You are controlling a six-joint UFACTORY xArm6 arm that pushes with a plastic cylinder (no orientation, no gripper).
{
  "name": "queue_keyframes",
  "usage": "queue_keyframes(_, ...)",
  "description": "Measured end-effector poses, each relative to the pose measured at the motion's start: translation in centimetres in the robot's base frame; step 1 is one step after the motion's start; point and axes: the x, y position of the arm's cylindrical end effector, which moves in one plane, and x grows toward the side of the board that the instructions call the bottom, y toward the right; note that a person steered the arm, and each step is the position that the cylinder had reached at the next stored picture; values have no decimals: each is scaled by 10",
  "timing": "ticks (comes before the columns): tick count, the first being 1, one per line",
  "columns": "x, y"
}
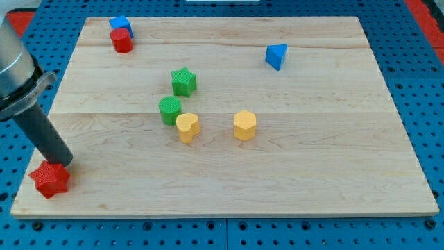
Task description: Push the red star towards bottom left of the board
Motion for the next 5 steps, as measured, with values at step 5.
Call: queue_keyframes(5,17,-22)
